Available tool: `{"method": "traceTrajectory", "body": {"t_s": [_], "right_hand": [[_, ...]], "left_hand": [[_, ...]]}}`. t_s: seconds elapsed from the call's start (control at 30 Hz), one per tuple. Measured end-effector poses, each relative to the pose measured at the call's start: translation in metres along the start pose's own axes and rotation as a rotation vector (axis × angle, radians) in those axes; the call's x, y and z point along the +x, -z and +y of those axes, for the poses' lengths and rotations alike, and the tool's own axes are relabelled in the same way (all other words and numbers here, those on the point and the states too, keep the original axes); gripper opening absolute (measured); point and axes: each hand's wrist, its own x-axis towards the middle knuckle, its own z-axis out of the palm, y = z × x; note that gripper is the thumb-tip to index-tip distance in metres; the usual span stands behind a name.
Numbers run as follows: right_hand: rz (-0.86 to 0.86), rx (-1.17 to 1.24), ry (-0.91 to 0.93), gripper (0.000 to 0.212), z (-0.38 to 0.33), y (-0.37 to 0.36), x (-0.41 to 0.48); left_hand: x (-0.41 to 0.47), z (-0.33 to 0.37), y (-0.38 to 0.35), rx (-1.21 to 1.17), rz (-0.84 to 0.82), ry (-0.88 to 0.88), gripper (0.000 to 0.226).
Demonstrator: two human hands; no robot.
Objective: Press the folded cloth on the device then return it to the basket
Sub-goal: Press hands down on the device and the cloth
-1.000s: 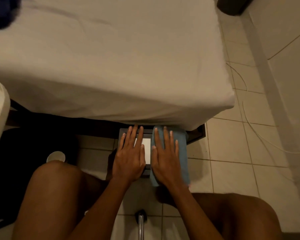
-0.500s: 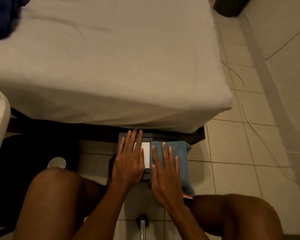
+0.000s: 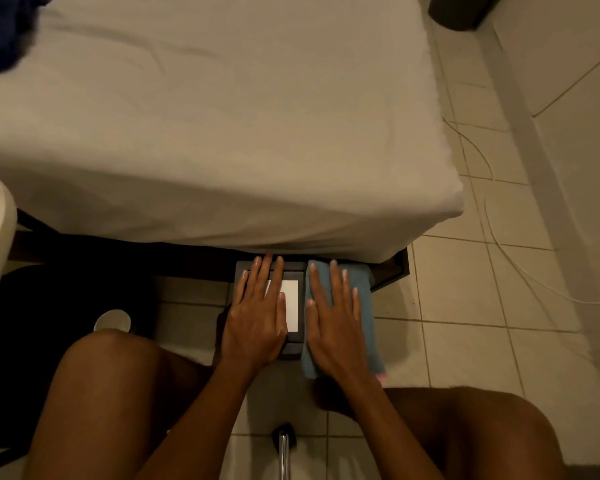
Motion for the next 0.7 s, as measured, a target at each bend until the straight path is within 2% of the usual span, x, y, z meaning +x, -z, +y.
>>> {"method": "traceTrajectory", "body": {"t_s": [0.17,0.33,0.7], "right_hand": [[0.061,-0.041,-0.085,0.059,-0.009,-0.014,-0.032],[-0.007,0.014,-0.044,0.06,-0.002,-0.003,-0.005],[0.08,0.062,0.001,0.059,0.006,-0.005,-0.021]], "left_hand": [[0.0,0.0,0.0,-0.012,-0.011,0.001,0.058],[-0.001,0.0,0.0,0.005,-0.008,-0.002,0.059],[0.0,-0.001,-0.001,0.002,-0.019,0.003,0.059]]}}
